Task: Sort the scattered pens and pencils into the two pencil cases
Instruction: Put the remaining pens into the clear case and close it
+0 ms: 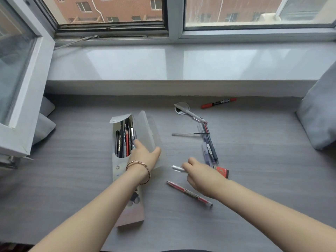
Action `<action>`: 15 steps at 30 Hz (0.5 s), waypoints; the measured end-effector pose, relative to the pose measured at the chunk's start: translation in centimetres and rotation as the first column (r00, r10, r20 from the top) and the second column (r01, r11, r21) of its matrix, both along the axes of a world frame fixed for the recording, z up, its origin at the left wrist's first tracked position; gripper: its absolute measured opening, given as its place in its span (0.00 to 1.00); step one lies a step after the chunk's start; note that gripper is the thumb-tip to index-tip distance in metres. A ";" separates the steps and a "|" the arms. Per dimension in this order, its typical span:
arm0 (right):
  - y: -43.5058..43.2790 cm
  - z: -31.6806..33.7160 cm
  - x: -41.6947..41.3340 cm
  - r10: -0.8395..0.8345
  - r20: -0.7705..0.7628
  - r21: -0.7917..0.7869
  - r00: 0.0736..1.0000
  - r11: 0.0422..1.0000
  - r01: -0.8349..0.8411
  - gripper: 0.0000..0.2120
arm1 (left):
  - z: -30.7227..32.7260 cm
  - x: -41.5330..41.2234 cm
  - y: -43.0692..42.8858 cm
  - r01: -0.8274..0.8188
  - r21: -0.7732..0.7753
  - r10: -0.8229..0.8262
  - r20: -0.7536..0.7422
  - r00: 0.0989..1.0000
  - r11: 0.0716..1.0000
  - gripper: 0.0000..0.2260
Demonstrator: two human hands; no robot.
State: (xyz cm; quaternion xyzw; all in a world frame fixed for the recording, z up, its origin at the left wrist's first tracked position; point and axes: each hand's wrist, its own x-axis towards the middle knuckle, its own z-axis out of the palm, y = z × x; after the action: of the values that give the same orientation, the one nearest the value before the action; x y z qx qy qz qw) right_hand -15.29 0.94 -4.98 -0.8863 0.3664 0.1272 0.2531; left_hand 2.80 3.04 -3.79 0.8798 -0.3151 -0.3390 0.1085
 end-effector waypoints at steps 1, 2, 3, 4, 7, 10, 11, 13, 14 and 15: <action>0.5 -0.3 -0.2 -0.011 -0.030 0.060 0.999 0.998 0.013 0.13 | 0.2 0.2 0.2 -0.035 -0.027 0.034 -0.047 0.998 0.999 0.34; 1.0 -0.7 -0.4 -0.017 -0.074 0.119 0.997 0.993 0.026 0.15 | 0.4 0.3 0.4 -0.069 -0.044 0.065 -0.091 0.994 0.997 0.34; 1.4 -1.0 -0.5 -0.017 -0.118 0.155 0.993 0.987 0.035 0.17 | 0.8 0.2 0.7 -0.111 -0.053 0.102 -0.142 0.985 0.992 0.34; 1.7 -1.3 -0.6 -0.016 -0.160 0.154 0.987 0.987 0.041 0.18 | 1.0 0.1 0.9 -0.161 -0.065 0.145 -0.199 0.969 0.985 0.34; 2.3 -1.5 -0.3 -0.069 -0.161 0.059 0.984 0.995 0.079 0.12 | 1.9 -0.6 1.7 -0.312 -0.082 0.259 -0.382 0.887 0.947 0.31; 1.4 -0.8 0.0 -0.388 0.043 0.107 0.921 0.918 0.382 0.06 | 2.3 -1.0 2.3 -0.371 -0.087 0.286 -0.485 0.826 0.925 0.30; 0.7 -0.3 0.1 -0.531 0.130 0.205 0.837 0.841 0.501 0.07 | 2.4 -1.2 2.5 -0.366 -0.089 0.277 -0.497 0.822 0.926 0.30; -0.5 1.2 0.7 -0.769 0.257 0.468 0.586 0.629 0.620 0.08 | 2.5 -2.0 2.7 -0.335 -0.108 0.242 -0.494 0.835 0.936 0.30; -1.0 2.0 1.3 -0.843 0.278 0.602 0.462 0.527 0.600 0.07 | 2.4 -2.5 2.8 -0.303 -0.126 0.210 -0.478 0.853 0.945 0.30; -1.3 3.0 2.0 -0.896 0.271 0.731 0.352 0.430 0.531 0.05 | 2.5 -3.2 2.8 -0.272 -0.139 0.179 -0.465 0.867 0.952 0.30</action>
State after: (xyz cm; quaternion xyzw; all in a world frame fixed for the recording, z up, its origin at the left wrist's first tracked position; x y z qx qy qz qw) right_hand -13.31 -0.40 -2.02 -0.4931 0.5722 -0.2158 0.6188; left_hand -0.39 5.87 -1.29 0.7936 -0.2088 -0.4834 0.3048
